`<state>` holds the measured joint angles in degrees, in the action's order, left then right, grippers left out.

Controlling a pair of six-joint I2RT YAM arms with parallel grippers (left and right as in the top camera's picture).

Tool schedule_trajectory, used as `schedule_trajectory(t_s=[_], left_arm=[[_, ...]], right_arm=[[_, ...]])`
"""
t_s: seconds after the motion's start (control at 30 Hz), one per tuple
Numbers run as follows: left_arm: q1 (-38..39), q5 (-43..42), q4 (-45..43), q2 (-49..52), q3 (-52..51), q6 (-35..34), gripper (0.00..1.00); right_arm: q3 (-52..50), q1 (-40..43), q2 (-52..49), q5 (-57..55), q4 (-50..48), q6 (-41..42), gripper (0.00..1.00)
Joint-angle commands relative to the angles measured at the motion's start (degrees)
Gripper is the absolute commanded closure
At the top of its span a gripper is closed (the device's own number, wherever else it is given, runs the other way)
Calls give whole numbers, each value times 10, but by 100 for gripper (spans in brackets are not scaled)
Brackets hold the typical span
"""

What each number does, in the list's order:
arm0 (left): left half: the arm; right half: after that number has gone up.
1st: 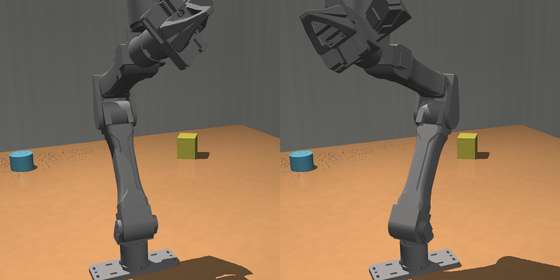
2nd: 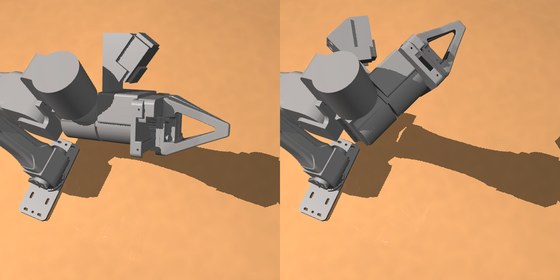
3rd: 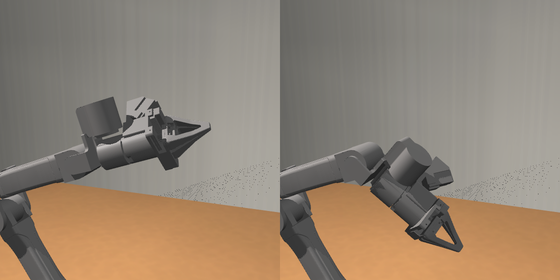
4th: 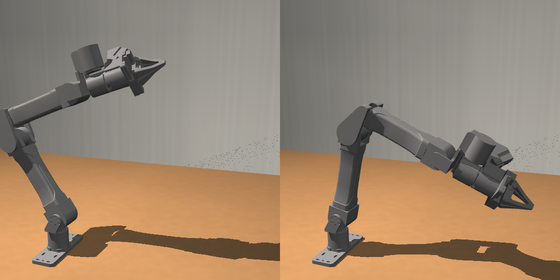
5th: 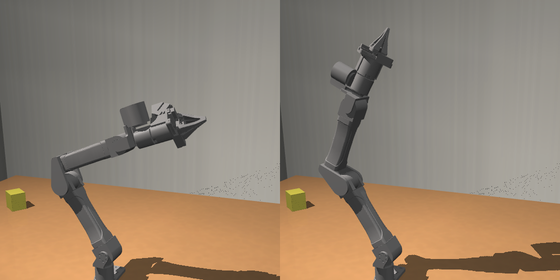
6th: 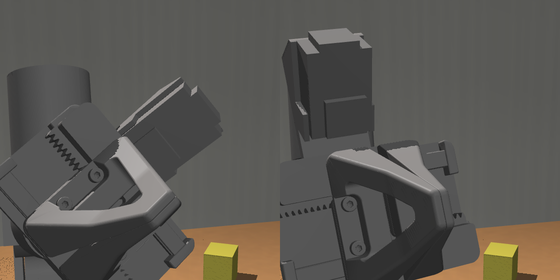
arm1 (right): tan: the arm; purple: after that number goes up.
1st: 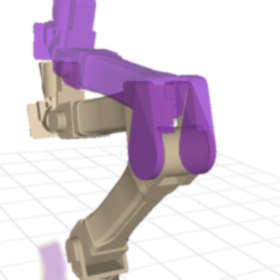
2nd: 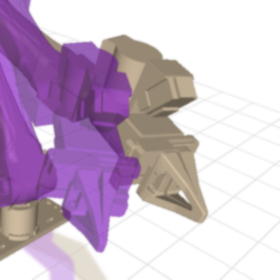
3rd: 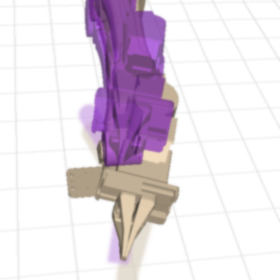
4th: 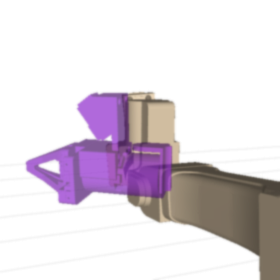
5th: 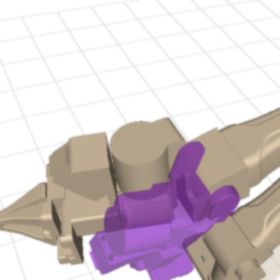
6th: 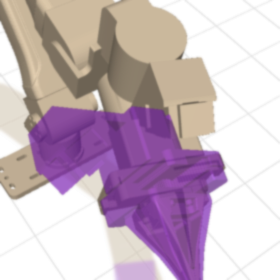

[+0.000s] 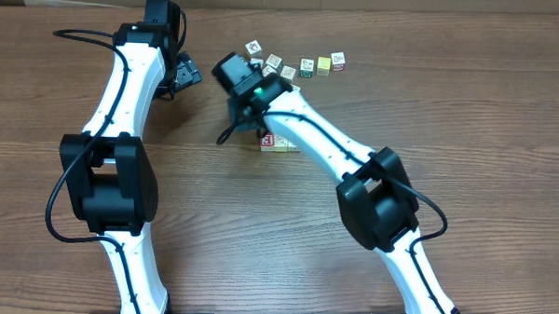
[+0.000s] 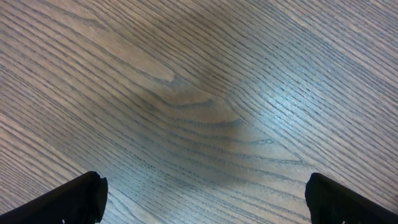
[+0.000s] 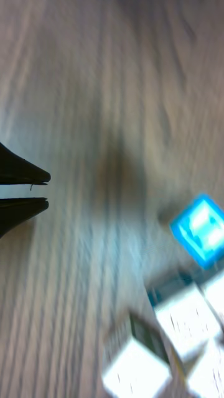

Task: Form a horizontal line

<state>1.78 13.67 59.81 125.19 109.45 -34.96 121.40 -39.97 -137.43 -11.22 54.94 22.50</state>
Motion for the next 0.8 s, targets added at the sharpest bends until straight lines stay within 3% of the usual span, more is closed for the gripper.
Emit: schedule_trajectory(t_s=[0.0,0.43,0.77], left_arm=[[1,-2,-1,10,13,3,0],[1,-2,-1,10,13,3,0],[1,-2,-1,10,13,3,0]], right_arm=[[14,34,-1,-11,-1,23,95],[12,133,-1,0,53,63,95],[12,166,-1,12,51,65,88]])
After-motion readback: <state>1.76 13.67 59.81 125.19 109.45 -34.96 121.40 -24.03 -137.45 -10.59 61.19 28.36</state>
